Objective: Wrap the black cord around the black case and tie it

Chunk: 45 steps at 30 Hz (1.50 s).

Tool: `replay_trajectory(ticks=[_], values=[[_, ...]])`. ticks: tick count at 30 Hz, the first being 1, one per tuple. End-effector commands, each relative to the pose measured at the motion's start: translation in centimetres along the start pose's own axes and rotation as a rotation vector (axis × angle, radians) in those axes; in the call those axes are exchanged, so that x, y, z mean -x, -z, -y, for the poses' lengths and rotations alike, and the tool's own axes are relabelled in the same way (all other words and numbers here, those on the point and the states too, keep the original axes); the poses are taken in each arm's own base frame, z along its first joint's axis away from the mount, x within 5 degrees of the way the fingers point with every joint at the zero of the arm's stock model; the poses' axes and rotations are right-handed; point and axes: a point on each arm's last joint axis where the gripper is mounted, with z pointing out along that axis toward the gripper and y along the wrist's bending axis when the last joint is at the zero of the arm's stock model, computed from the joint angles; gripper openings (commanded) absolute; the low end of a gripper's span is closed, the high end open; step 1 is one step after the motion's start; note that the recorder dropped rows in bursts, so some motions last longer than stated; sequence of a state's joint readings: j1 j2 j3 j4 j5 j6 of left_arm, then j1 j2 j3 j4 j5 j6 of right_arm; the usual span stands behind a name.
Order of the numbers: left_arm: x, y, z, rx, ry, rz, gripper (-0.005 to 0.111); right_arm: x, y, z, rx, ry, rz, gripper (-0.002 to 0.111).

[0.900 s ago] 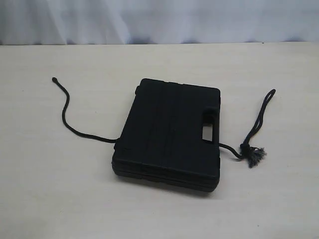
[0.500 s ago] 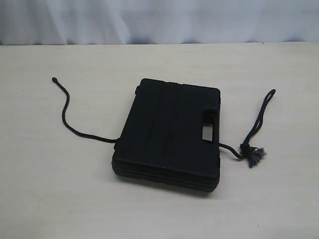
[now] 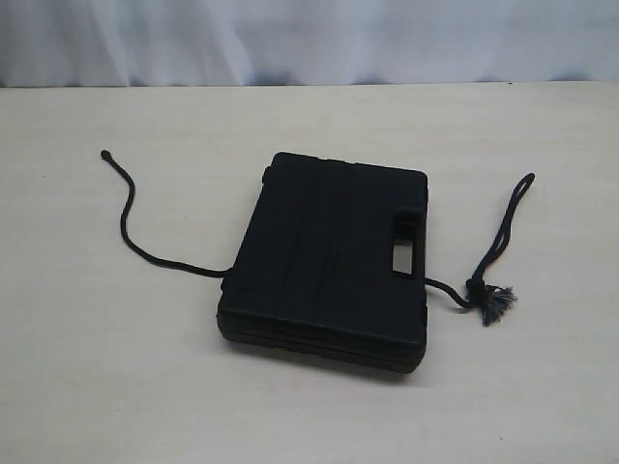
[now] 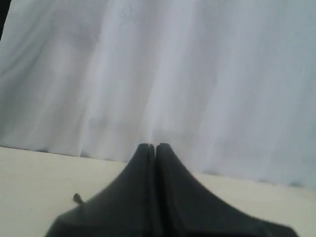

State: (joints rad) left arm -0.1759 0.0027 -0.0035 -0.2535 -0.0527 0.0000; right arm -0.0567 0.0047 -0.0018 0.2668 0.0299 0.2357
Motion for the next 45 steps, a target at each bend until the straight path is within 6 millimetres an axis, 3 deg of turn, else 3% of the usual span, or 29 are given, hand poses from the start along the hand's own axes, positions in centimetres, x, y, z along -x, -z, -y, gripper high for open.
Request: replay_trajectory(ticks=[1, 5, 14, 22, 25, 32, 36, 40, 45], values=[[1.3, 0.1, -0.3, 0.017, 0.133, 0.156, 0.0, 0.4, 0.0, -0.1, 0.016, -0.067, 0.047, 0.004], [1.9, 0.2, -0.2, 0.007, 0.133, 0.223, 0.0, 0.9, 0.1, -0.1, 0.026, -0.203, 0.107, 0.004], [4.0, -0.1, 2.6, -0.306, 0.132, 0.371, 0.0, 2.4, 0.4, -0.1, 0.063, -0.306, 0.269, 0.004], [7.1, -5.2, 3.9, -0.338, 0.17, 0.3, 0.0, 3.6, 0.8, -0.2, 0.114, -0.388, 0.405, 0.004], [7.4, -7.5, 4.5, -0.4, 0.219, 0.284, 0.0, 4.0, 0.9, -0.4, 0.124, -0.392, 0.423, 0.004], [7.1, -12.5, 5.3, -0.51, 0.299, 0.245, 0.0, 7.0, 0.8, -2.7, 0.19, -0.298, 0.442, 0.004], [6.7, -15.1, 5.4, -0.513, 0.401, 0.158, 0.0, 8.4, -0.8, -4.0, 0.204, -0.236, 0.38, 0.004], [6.4, -17.6, 5.9, -0.489, 0.304, 0.001, 0.0, 9.5, -3.4, -5.3, 0.187, -0.095, 0.285, 0.004], [7.3, -20.4, 5.0, -0.258, 0.163, -0.218, 0.0, 9.4, -8.5, -5.7, 0.105, -0.061, 0.069, 0.004]])
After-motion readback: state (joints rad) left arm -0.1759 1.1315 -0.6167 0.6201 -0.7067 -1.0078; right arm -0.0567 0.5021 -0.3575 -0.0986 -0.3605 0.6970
